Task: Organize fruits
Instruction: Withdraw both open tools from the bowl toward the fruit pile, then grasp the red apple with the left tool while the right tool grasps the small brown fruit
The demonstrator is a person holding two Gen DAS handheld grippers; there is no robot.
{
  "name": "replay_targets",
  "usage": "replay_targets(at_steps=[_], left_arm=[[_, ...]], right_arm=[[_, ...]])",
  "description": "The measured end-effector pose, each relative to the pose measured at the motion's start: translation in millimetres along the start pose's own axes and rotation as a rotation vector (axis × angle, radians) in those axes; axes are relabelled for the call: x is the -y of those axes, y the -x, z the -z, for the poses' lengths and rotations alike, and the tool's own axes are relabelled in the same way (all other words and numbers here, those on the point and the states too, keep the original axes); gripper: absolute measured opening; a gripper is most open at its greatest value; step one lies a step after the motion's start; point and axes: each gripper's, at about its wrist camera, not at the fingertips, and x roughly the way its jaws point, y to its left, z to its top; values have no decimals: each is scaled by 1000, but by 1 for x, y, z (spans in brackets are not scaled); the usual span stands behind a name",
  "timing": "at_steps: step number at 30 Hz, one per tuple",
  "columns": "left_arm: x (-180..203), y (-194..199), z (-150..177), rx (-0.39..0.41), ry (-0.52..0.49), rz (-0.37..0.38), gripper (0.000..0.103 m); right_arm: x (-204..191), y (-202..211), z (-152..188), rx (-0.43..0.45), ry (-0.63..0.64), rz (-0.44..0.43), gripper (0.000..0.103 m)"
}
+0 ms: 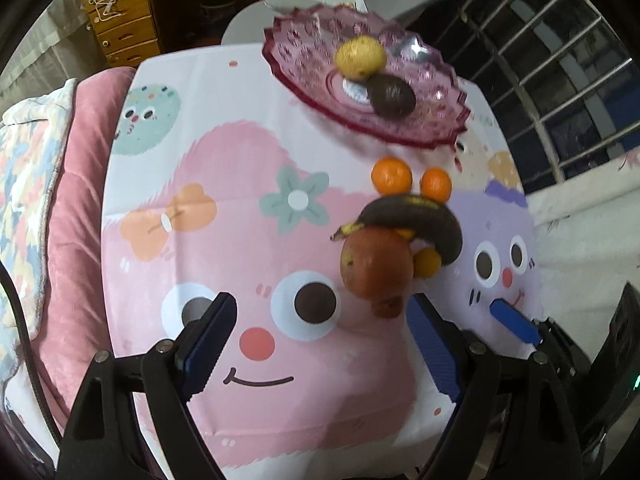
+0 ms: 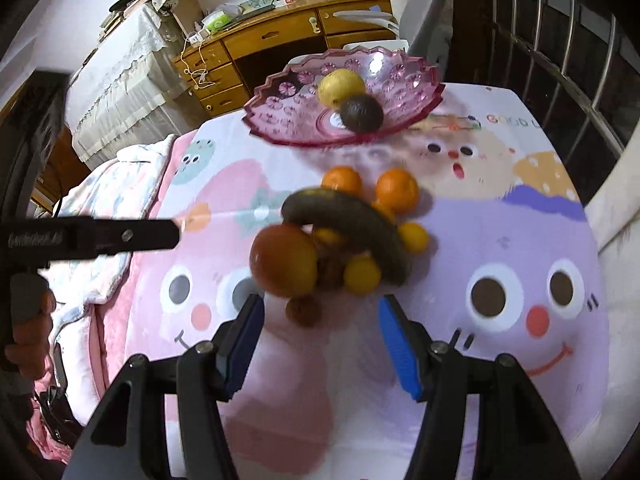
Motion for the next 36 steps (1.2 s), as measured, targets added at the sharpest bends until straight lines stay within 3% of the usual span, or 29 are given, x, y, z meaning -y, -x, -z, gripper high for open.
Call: replay_targets(at_steps=[12,25,34,36], left_arm=[[24,-48,-14,-140,-86,-33,95],[56,-113,-35,-281,-130,-45,95],[64,-131,-37,-300,-139,-54,94],[65,-132,-38,-294,-136,-59,86]], right_arm=[[-31,-32,48,97,166,24,60],[-22,-81,42,74,186,41,59],[-24,-92,42,58,233,30,40],[-26,-94,42,64,244,39,38]])
